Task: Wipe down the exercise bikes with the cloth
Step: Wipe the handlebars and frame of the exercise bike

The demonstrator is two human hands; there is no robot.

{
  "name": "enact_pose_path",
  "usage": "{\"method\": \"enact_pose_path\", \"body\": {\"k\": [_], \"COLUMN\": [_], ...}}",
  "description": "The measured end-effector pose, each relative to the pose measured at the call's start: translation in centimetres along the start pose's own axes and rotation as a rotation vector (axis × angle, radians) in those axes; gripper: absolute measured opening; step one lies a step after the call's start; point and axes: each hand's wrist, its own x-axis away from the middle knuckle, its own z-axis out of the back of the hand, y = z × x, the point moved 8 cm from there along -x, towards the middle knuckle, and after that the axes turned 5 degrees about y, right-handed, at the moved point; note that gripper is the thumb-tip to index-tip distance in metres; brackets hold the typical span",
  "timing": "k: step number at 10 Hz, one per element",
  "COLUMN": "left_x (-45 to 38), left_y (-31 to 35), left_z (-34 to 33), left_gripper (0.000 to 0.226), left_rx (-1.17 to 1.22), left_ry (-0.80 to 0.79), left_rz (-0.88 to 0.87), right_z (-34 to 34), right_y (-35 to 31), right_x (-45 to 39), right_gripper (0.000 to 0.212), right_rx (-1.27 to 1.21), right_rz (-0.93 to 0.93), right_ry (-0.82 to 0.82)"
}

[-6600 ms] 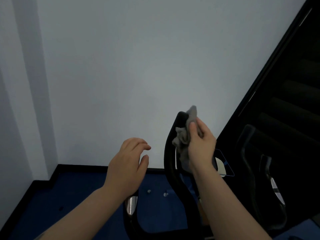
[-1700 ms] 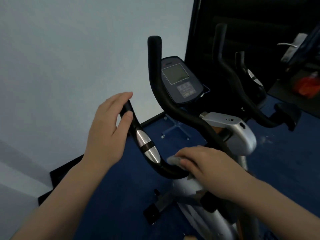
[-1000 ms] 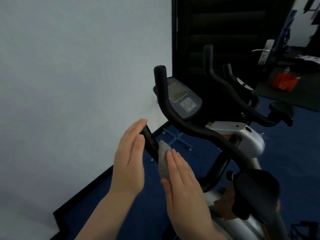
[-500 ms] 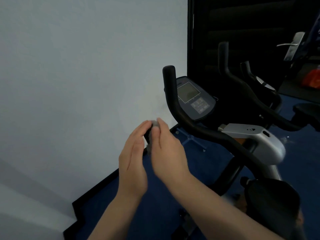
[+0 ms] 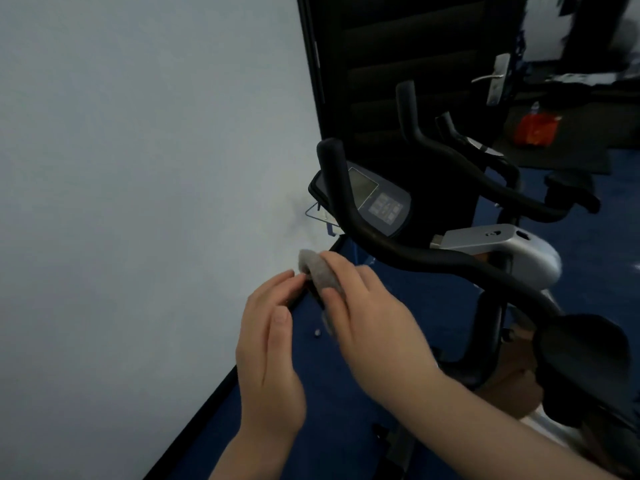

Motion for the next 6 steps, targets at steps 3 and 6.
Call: {"method": "enact_pose_path", "body": {"k": [3, 6], "left_x": [-0.7, -0.4], "left_y": [-1.7, -0.9], "left_z": [1.0, 0.4], "left_gripper": [0.037, 0.037], "left_rx": [0.089, 0.086], "left_ry": [0.01, -0.033], "left_rz": [0.046, 0.035], "right_z": [-0.3, -0.1], "right_y": [-1.4, -1.4], "right_x": [-1.1, -0.1], "right_gripper": [0.026, 0.032], "right_rx": [0.218, 0.049], "right_rz": [0.283, 0.215], "right_ry": [0.0, 0.114]}}
